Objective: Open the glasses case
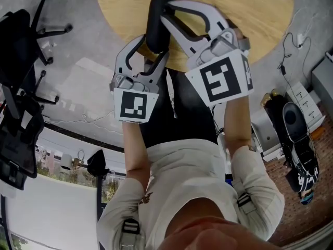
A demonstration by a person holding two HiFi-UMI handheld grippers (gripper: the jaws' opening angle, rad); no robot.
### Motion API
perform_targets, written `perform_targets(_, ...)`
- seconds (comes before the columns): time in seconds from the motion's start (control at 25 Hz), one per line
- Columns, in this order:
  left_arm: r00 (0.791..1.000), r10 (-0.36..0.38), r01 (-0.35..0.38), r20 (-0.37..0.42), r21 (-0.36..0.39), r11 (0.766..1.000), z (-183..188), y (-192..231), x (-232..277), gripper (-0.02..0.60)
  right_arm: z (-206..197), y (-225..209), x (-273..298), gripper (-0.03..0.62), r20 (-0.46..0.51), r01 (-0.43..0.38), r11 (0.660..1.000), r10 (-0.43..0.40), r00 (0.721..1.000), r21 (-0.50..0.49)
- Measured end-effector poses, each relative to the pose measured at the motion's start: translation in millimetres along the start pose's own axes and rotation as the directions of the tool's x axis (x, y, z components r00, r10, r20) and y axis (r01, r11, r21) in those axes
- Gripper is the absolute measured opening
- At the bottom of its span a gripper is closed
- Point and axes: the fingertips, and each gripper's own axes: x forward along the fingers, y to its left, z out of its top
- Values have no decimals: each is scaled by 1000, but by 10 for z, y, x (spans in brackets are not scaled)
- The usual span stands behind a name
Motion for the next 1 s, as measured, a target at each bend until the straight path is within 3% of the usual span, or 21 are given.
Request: perform_targets(1.0, 1000, 5, -5, 2, -28, 1000, -39, 3, 7, 268, -25, -240, 140, 71, 18, -3, 999, 3, 1000, 36)
